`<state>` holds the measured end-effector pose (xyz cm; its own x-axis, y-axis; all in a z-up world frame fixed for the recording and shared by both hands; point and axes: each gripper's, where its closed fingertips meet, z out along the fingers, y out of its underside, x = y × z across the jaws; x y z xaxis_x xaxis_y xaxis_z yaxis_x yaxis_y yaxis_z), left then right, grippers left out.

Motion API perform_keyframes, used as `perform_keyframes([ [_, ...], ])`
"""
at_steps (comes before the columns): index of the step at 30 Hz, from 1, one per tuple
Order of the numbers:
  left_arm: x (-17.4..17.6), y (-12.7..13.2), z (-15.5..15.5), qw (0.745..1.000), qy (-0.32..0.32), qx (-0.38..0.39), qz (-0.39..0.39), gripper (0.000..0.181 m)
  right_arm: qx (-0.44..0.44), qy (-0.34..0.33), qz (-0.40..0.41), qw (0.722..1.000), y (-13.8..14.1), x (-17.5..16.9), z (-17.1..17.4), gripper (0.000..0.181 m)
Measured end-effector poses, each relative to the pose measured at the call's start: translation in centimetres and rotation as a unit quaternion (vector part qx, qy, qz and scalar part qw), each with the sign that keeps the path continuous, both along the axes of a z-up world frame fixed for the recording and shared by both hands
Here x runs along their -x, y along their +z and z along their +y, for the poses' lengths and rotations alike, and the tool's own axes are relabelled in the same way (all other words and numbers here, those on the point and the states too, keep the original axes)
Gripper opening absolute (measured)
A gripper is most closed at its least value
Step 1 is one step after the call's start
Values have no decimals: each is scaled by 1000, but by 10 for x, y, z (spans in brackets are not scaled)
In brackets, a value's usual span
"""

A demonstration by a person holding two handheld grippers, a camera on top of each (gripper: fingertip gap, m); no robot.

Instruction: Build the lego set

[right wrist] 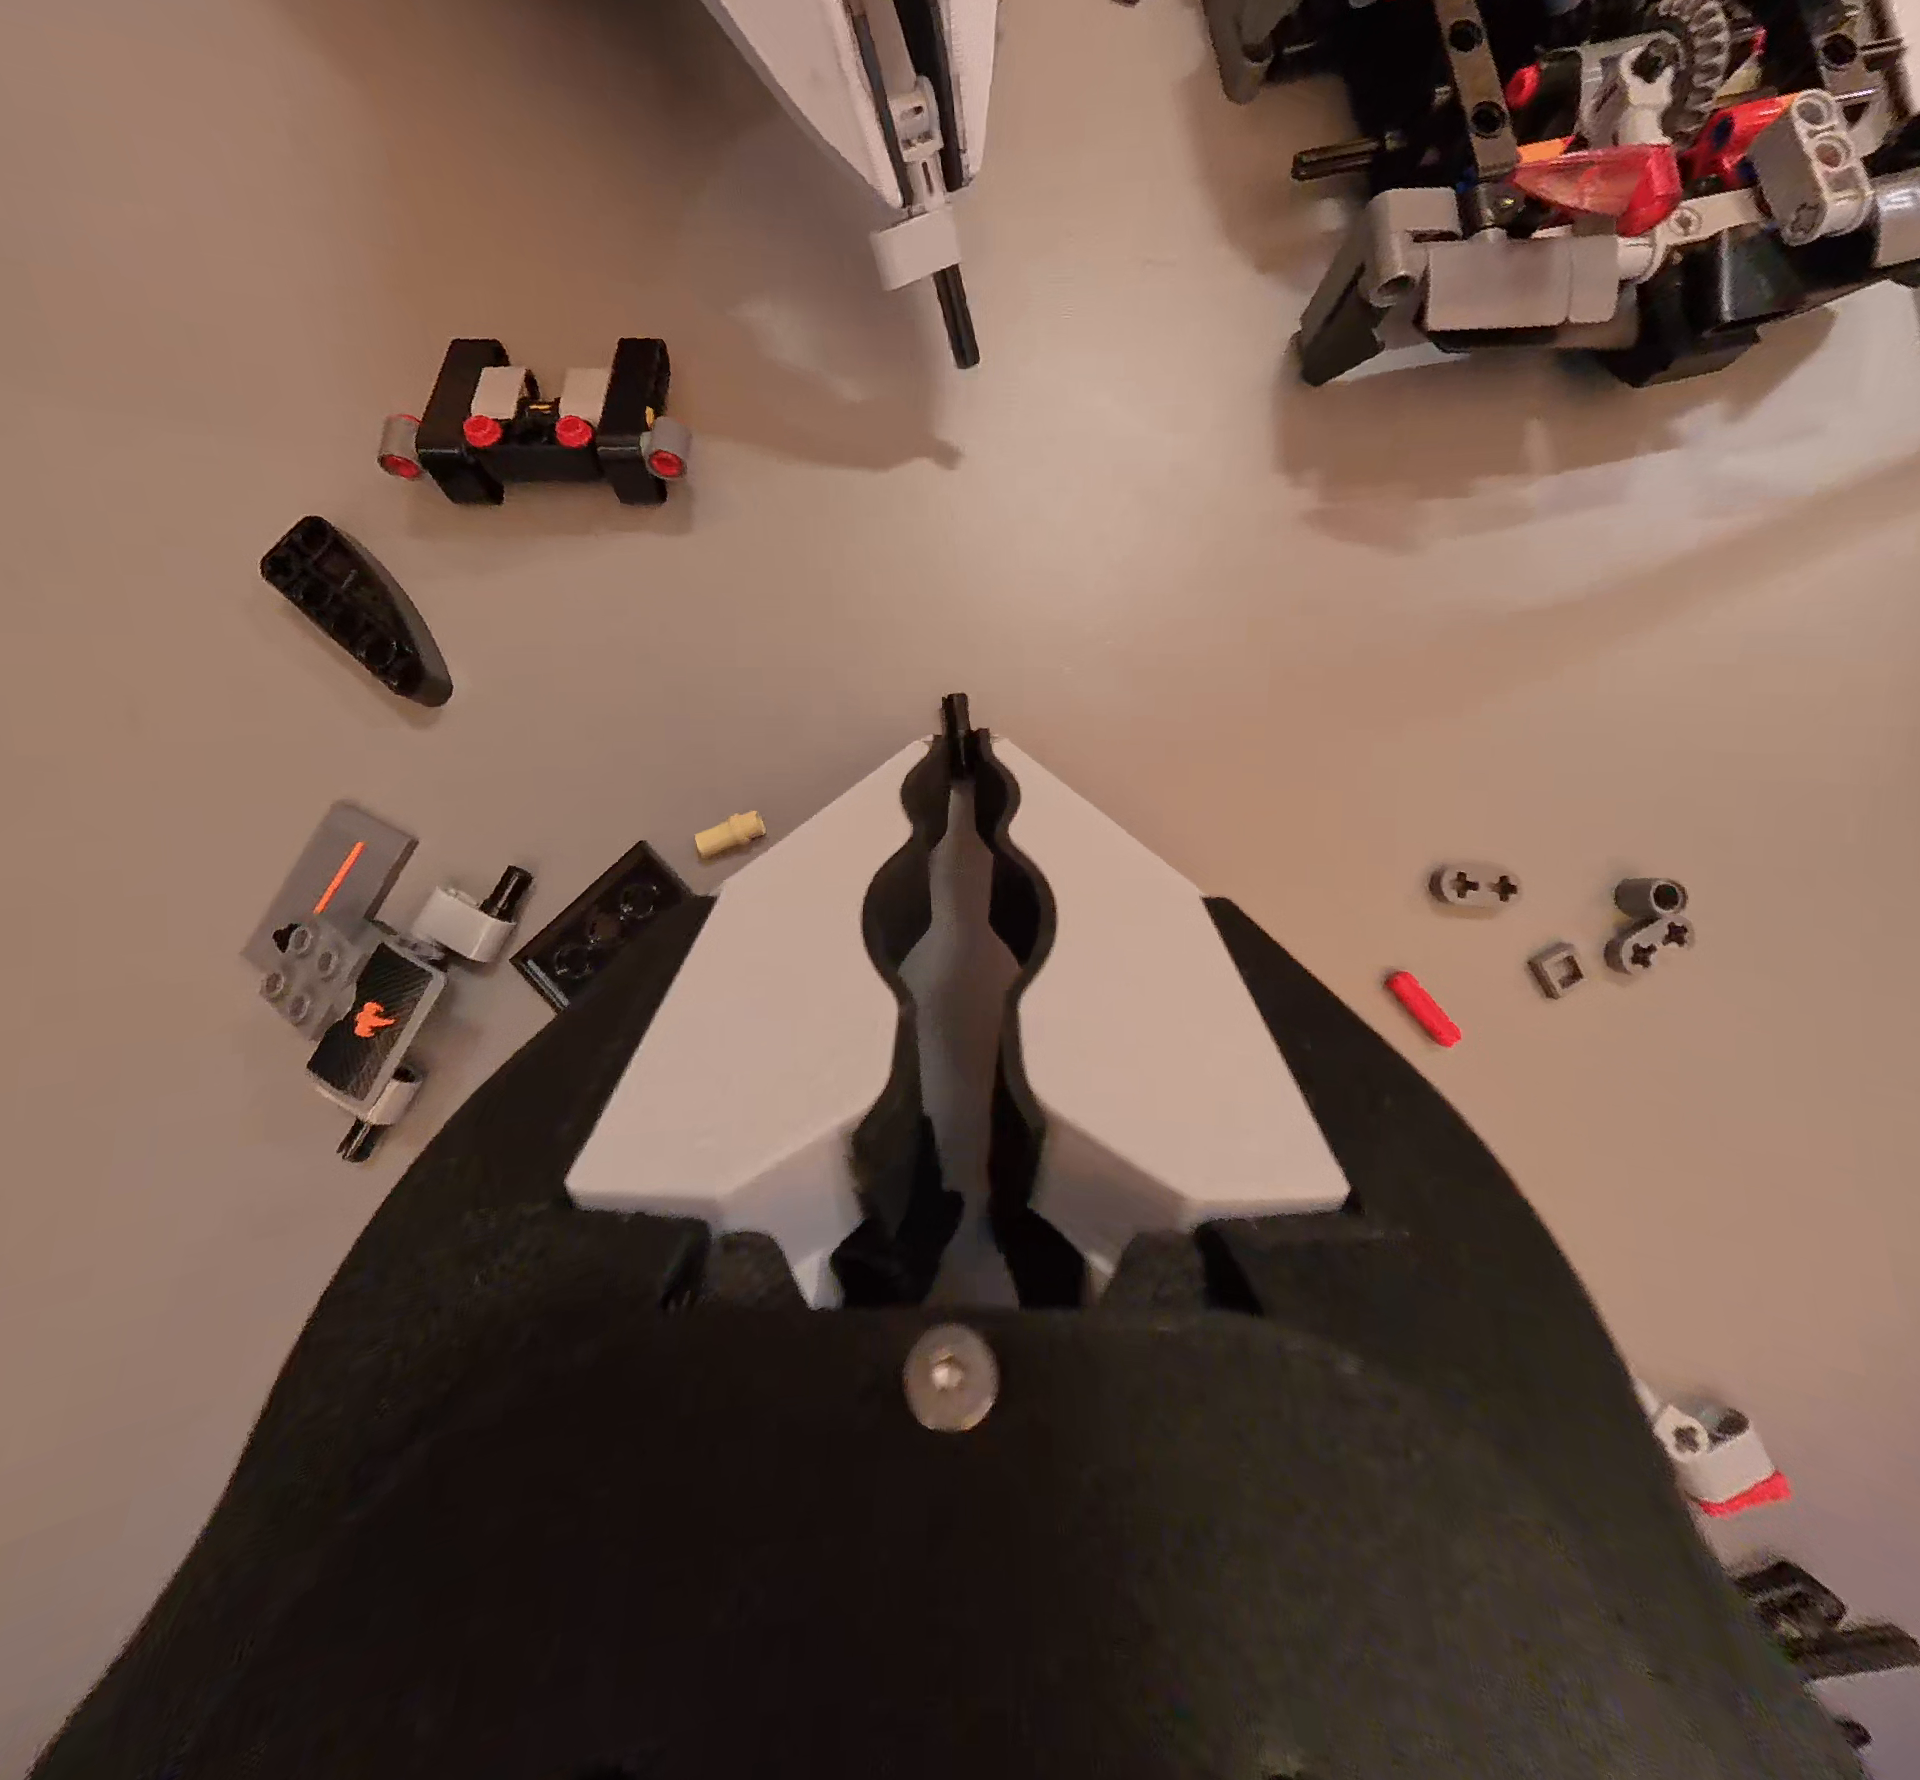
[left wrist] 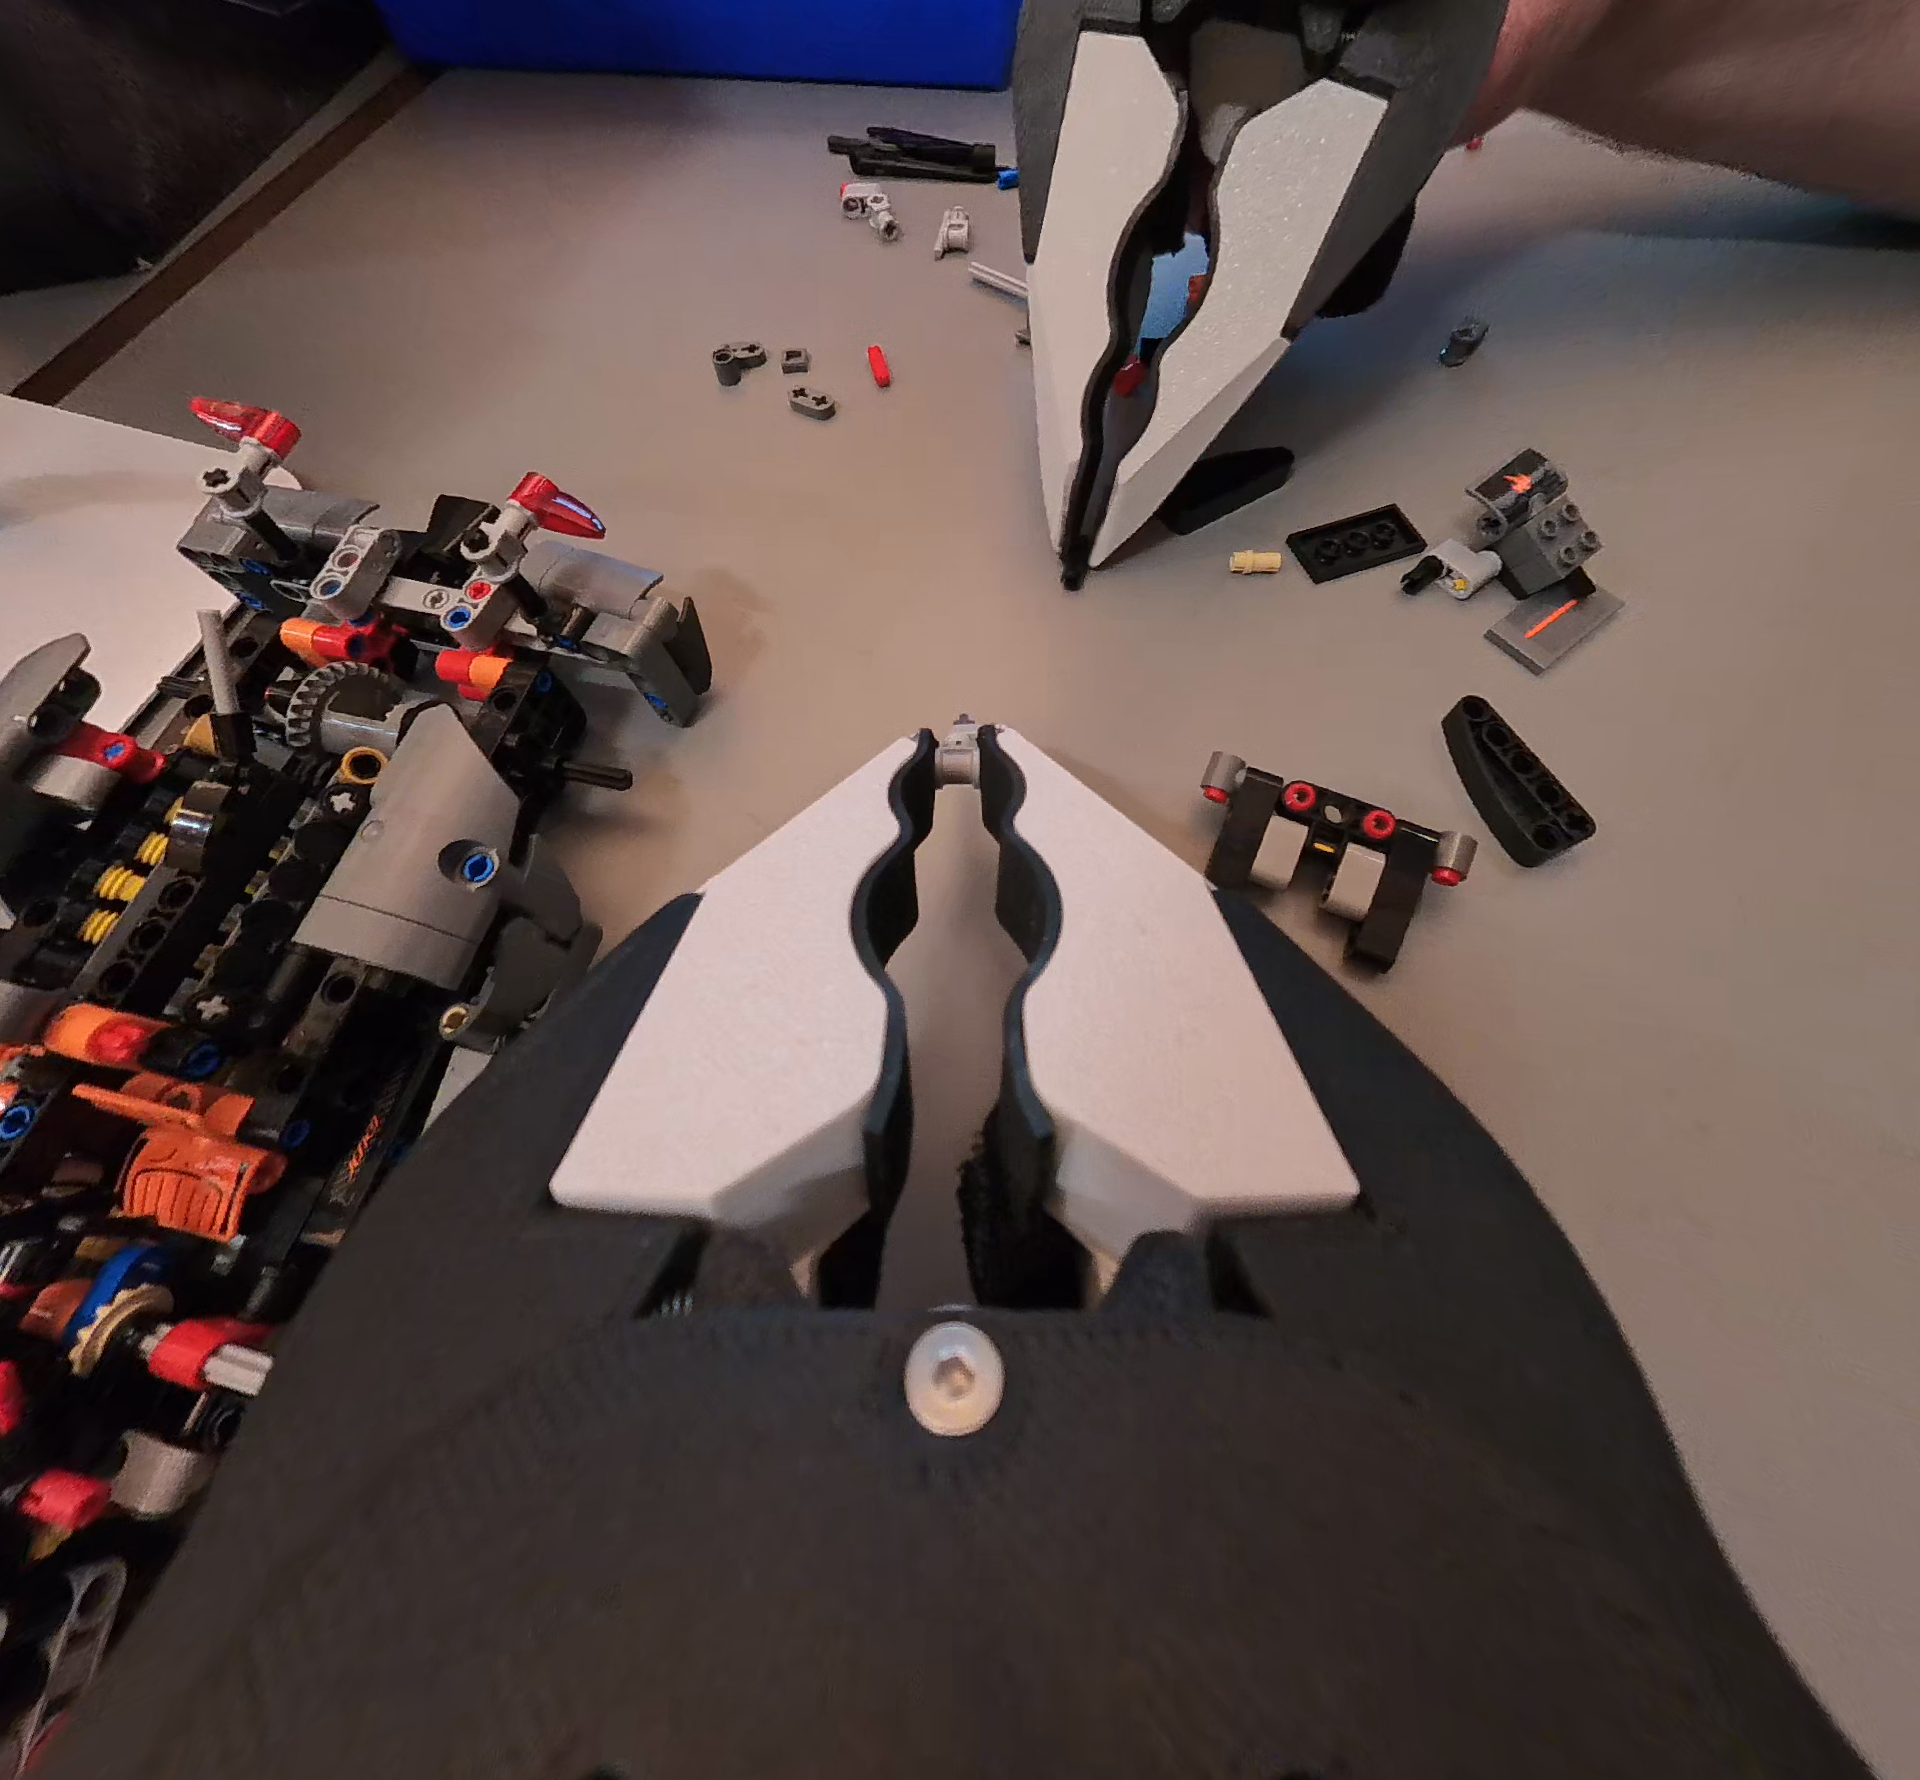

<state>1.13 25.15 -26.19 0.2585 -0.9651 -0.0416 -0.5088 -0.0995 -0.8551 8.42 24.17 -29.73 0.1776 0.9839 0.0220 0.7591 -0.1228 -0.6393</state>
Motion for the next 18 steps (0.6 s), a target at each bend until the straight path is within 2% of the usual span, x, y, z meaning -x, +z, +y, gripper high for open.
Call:
perform_keyframes([
  [2, 0, 5, 0, 1000, 0, 1, -16, 6, -2, 1, 21, 1000, 6, 6, -3, 2],
  [6, -3, 35, -4, 988, -6, 70, -135, 6, -30, -2, 98, 995, 44, 26, -7, 2],
  [11, -1, 49, -2, 969, -4, 134, -206, 6, -101, 2, 128, 987, 79, 44, -10, 1],
  [18, -4, 63, -3, 931, -7, 219, -291, 6, -164, -23, 146, 975, 103, 59, -2, 2],
])
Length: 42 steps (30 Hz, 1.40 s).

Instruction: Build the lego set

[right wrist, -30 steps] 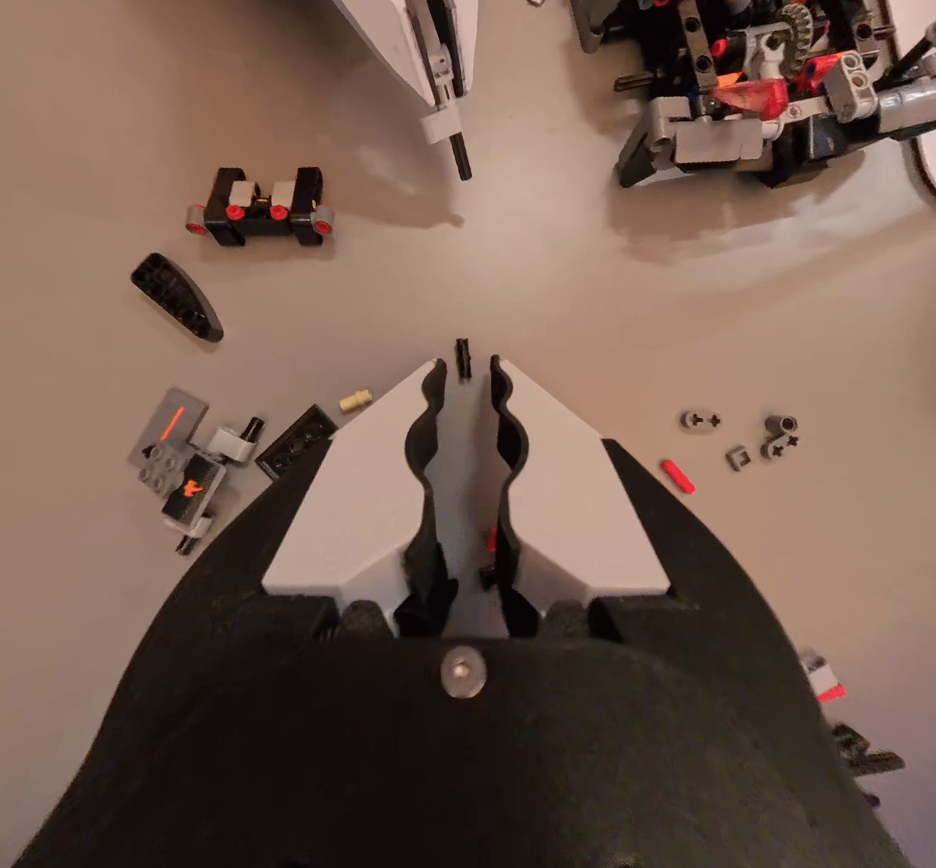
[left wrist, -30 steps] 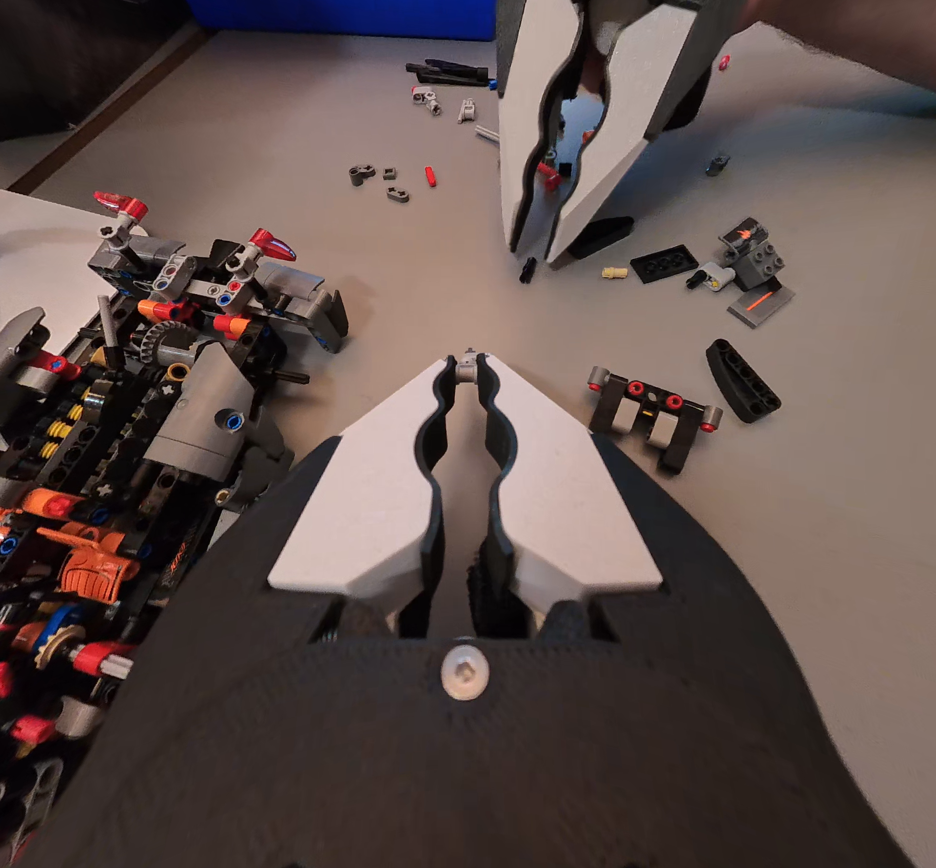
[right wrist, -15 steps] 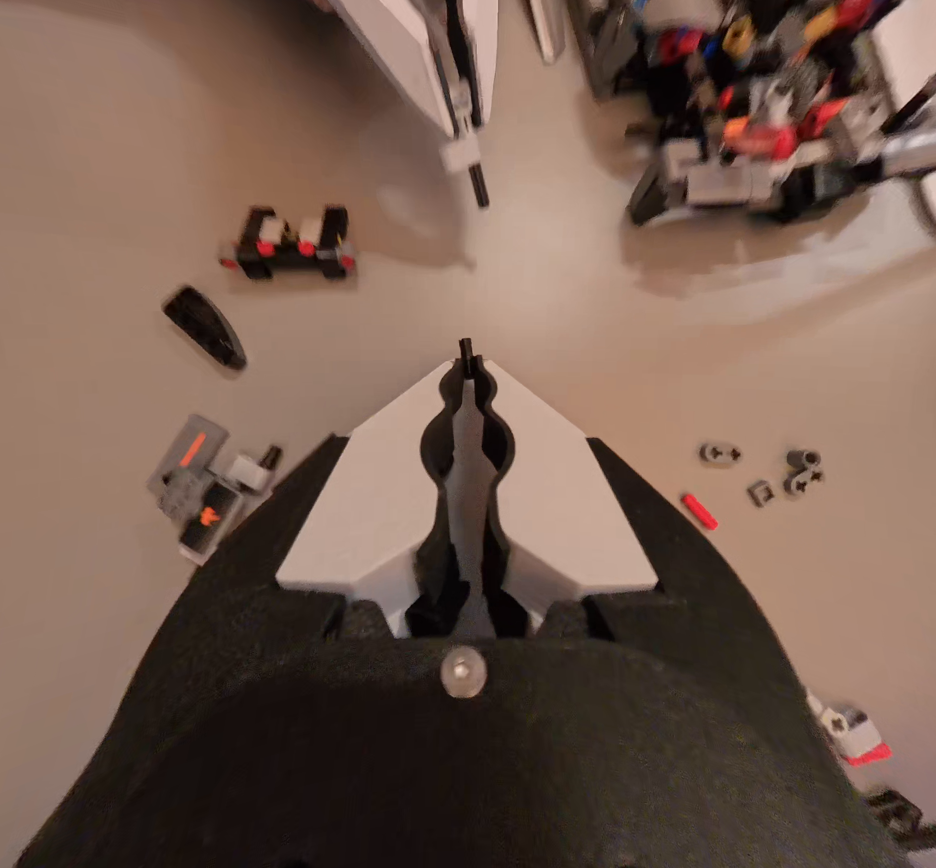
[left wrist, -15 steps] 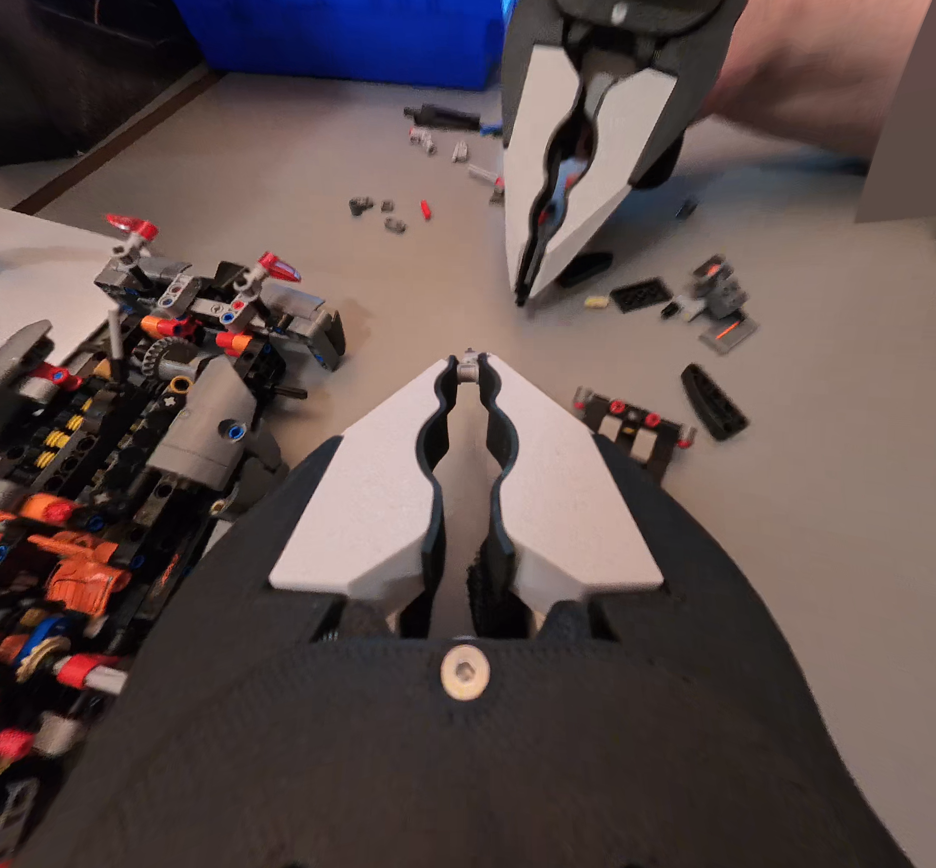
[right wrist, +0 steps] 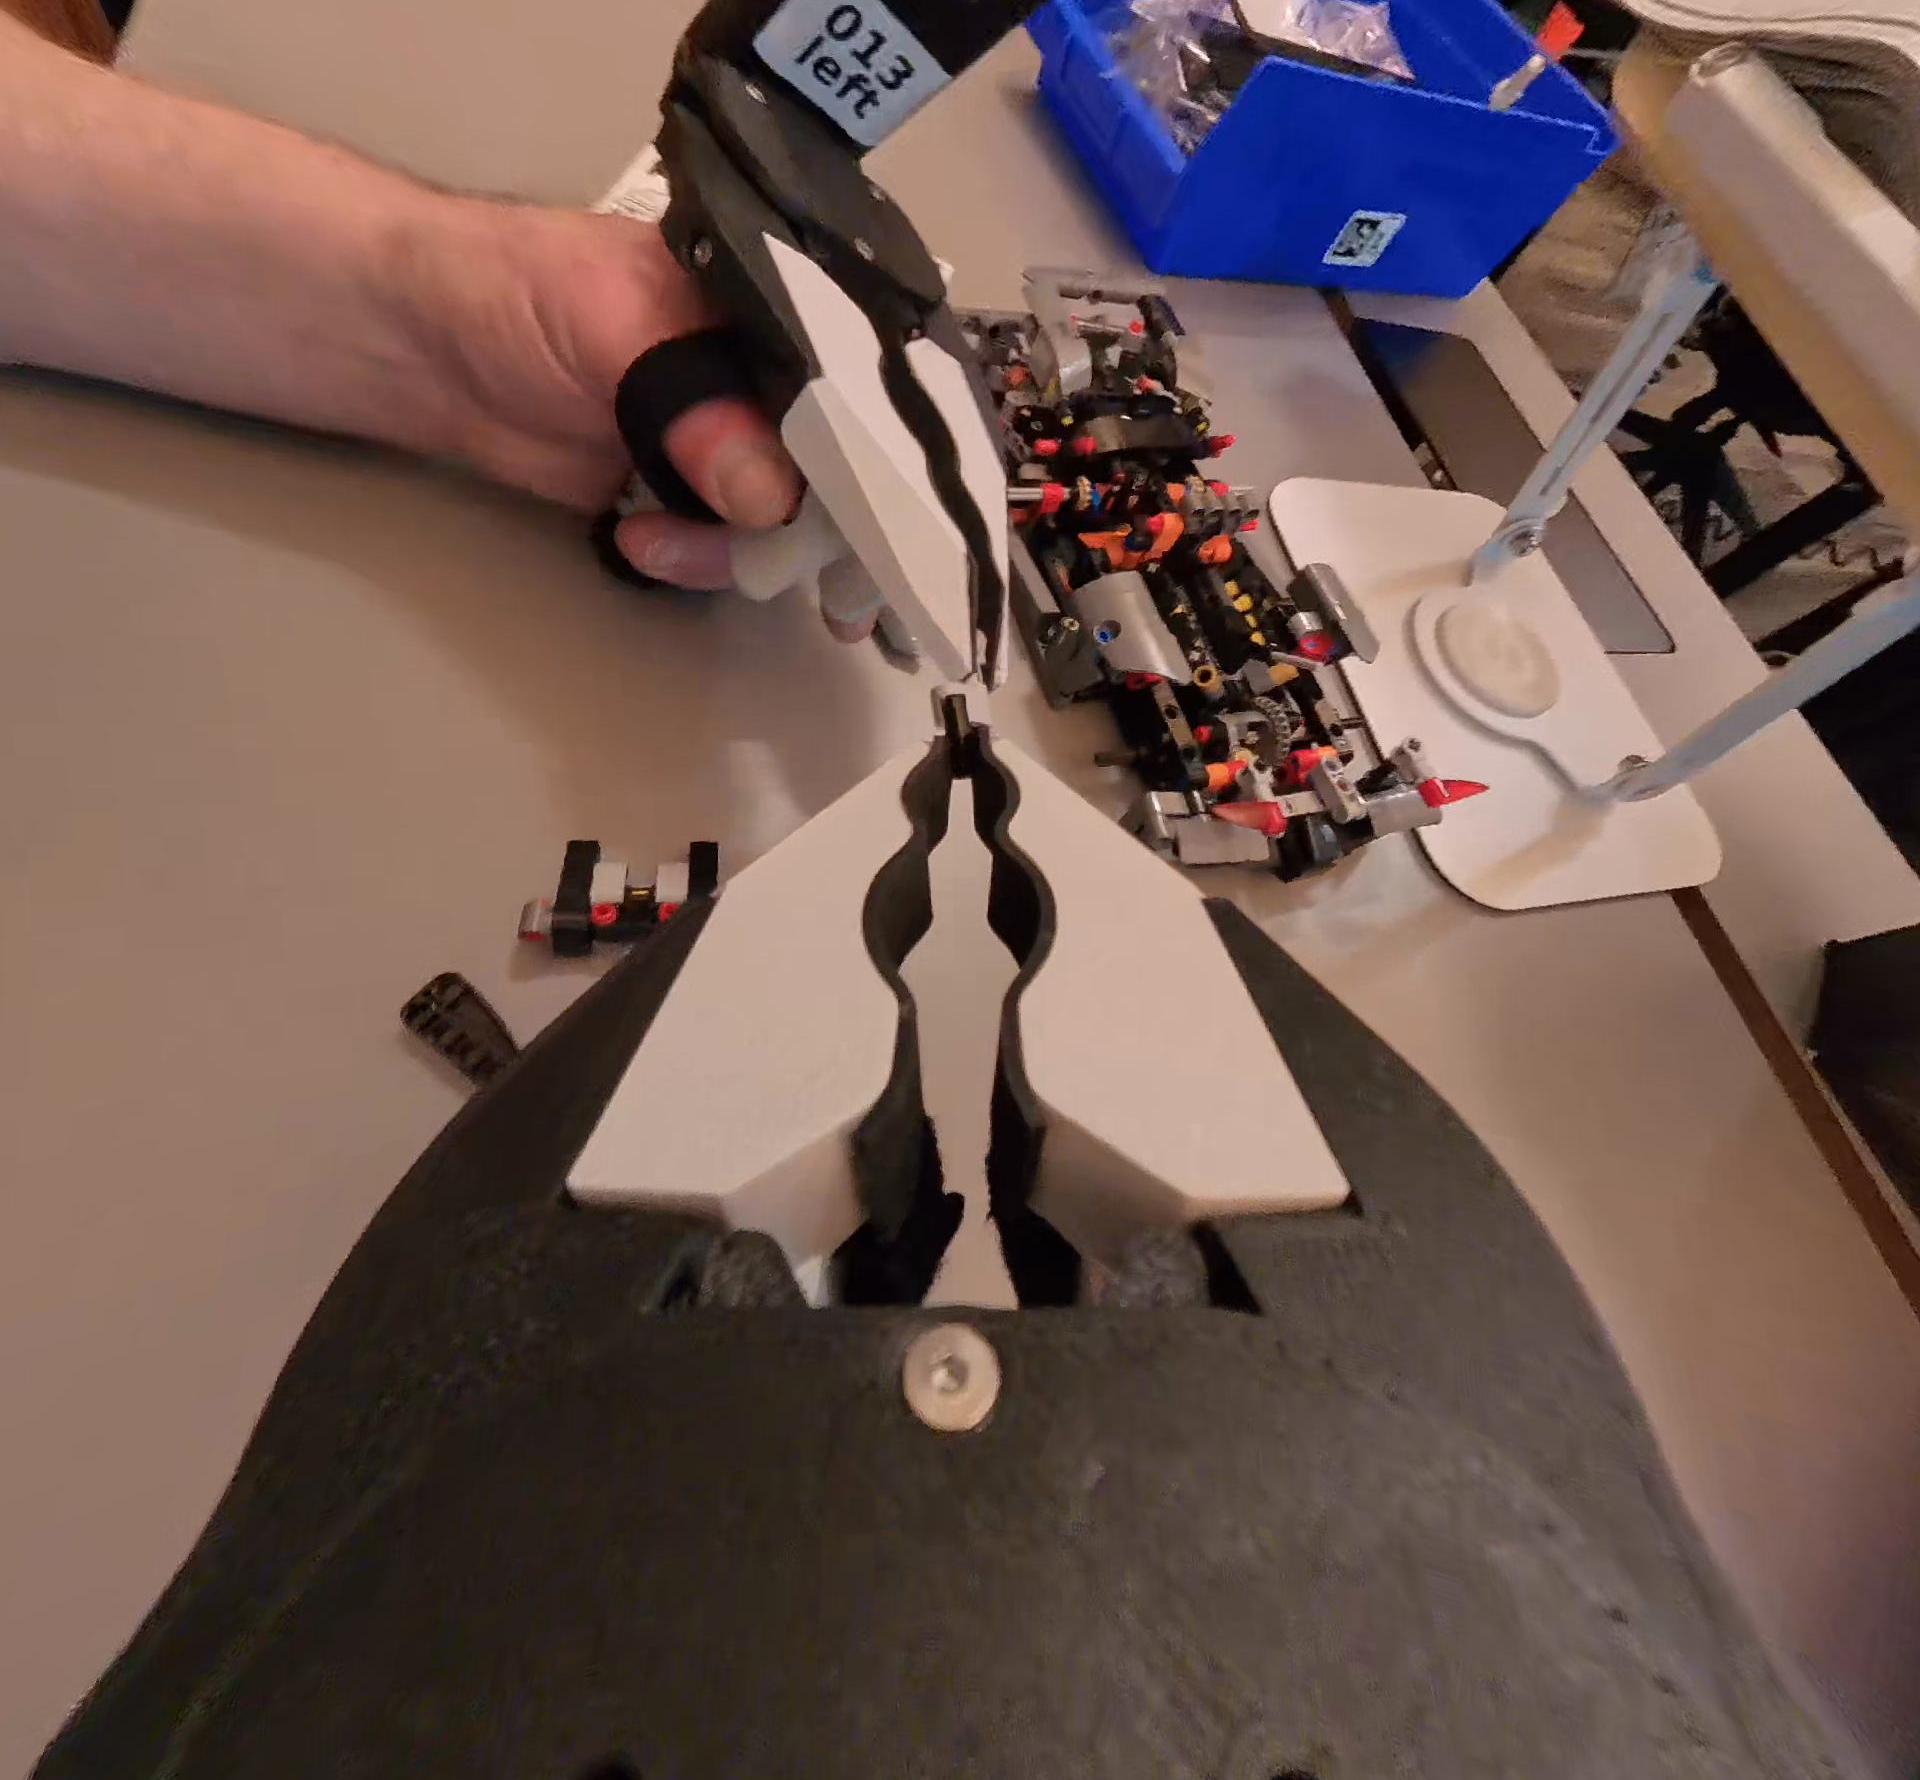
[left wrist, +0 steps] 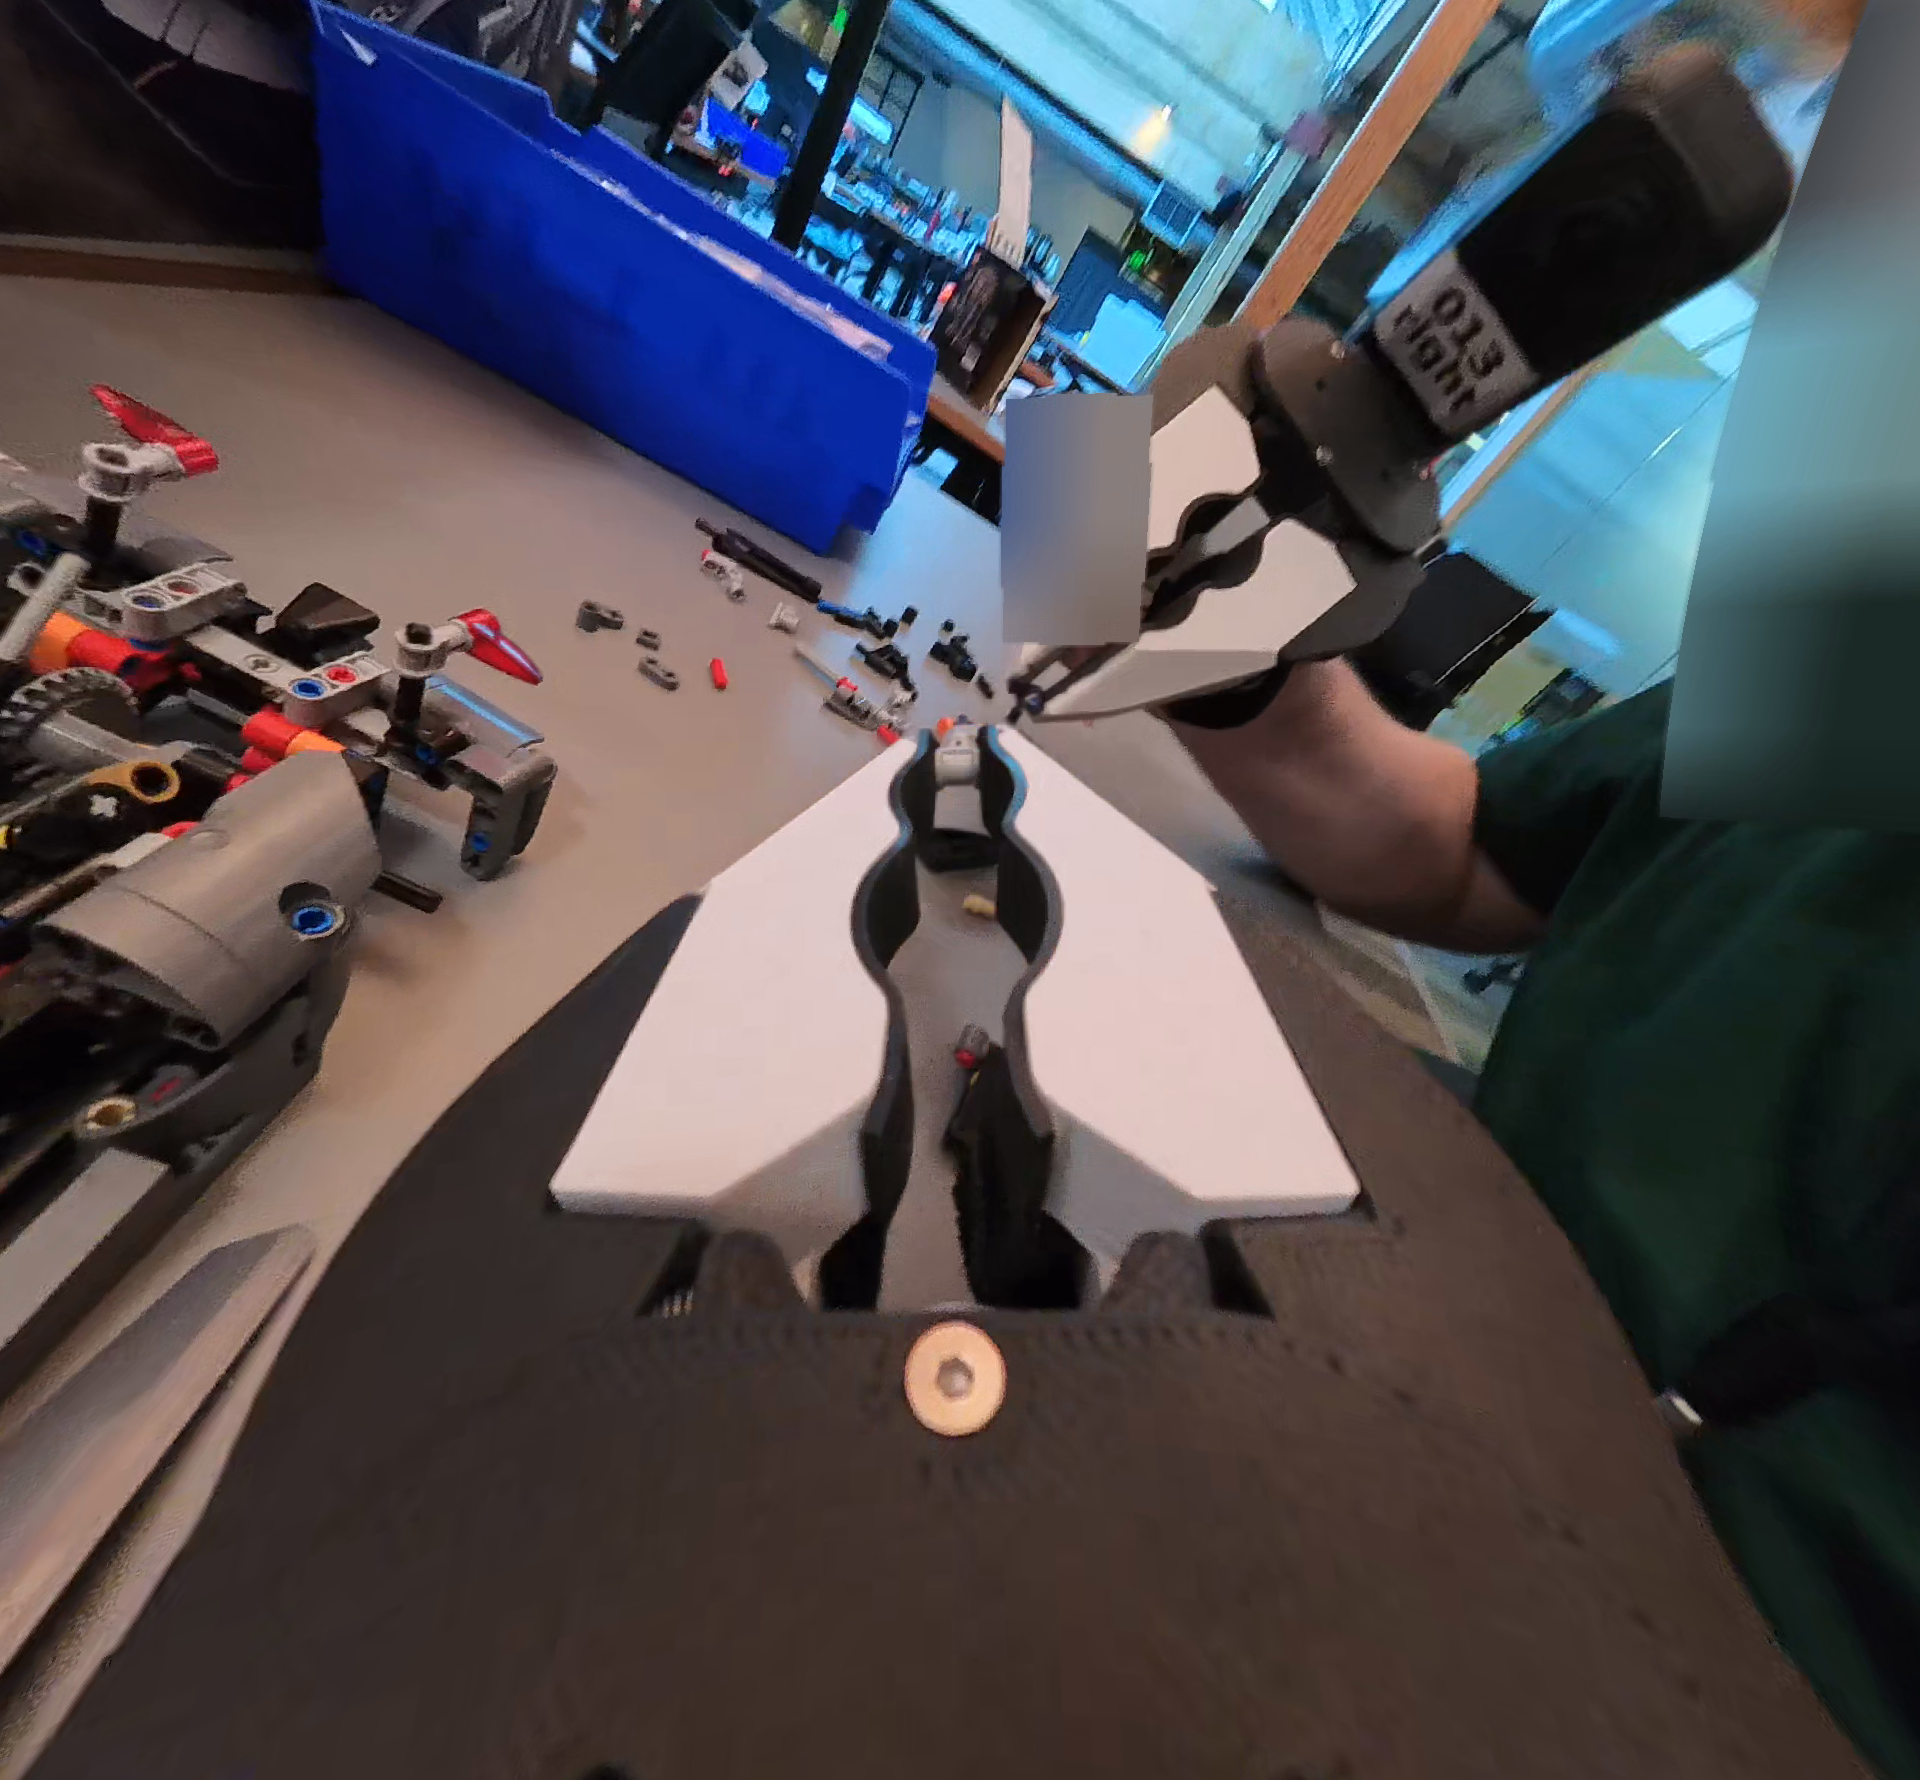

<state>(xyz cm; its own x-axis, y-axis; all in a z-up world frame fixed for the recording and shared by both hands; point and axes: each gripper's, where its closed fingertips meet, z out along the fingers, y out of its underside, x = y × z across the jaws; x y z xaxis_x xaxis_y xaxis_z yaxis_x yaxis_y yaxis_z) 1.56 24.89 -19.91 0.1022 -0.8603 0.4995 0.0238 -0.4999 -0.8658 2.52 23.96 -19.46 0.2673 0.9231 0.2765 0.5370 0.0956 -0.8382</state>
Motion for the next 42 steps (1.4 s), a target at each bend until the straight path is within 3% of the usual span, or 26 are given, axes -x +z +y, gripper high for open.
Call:
perform_keyframes([
  [11, 11, 13, 9, 995, 11, 56, -78, 6, -84, -30, -41, 995, 8, 9, 8, 2],
  [42, 8, 14, 15, 995, 75, 1, -61, 6, -159, -115, -86, 977, 7, 9, 19, 1],
])
